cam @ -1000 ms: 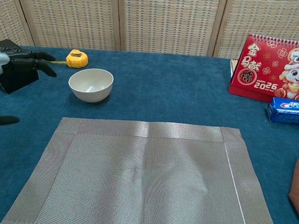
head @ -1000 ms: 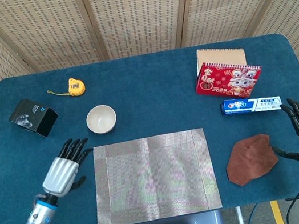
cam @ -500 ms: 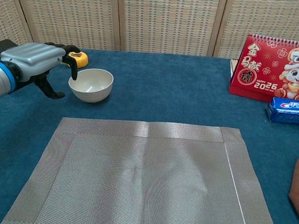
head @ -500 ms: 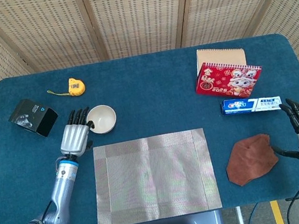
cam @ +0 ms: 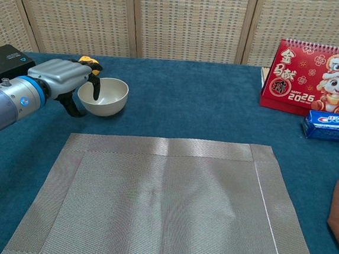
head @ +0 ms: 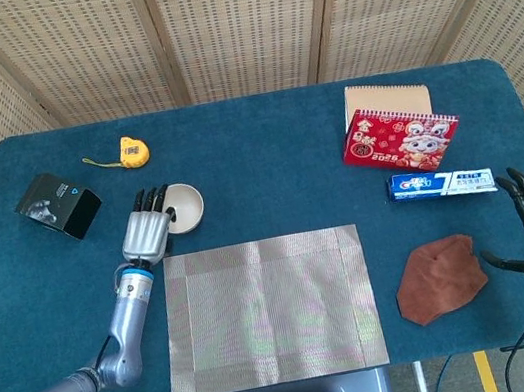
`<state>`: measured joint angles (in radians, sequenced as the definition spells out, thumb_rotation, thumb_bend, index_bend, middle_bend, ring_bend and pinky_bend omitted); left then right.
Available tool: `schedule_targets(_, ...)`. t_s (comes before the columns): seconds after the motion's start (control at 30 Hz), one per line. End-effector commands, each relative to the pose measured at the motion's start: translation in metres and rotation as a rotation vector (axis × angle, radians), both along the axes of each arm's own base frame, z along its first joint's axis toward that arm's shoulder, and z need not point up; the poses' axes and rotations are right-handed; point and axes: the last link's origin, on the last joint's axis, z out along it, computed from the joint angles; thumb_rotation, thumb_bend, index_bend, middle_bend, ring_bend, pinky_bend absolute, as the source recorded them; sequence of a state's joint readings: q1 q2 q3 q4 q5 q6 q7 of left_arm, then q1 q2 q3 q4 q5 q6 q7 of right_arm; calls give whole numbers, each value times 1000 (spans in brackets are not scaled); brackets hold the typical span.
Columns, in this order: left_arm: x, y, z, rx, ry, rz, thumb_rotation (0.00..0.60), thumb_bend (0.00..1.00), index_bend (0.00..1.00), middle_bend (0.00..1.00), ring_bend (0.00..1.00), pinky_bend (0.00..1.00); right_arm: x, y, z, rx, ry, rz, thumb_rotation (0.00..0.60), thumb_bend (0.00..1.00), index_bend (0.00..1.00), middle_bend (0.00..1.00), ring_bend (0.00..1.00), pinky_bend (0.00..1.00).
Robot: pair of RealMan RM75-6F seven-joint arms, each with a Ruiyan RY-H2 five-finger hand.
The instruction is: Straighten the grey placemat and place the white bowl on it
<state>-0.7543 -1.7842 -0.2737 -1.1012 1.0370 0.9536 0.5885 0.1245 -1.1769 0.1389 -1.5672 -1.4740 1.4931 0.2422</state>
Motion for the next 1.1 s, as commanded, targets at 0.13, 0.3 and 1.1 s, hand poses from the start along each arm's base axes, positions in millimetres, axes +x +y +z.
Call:
schedule_targets(0.13, 4, 0, -10, -15, 15, -12, 600, 456, 454, 0, 0, 0, -1, -1, 0, -1, -4, -3, 600, 103, 108, 0, 0, 0)
schedule_targets(0.3, 3, 0, -14, -15, 28, -11, 600, 503, 514, 0, 0, 0, 0, -1, 1, -3, -7, -1, 600, 105, 108, 0, 0, 0)
schedule_targets(1.1, 7, -21, 10, 50, -21, -121, 600, 627, 813, 0, 0, 0, 5, 4, 1, 0, -21, 27, 600, 105, 108, 0, 0, 0)
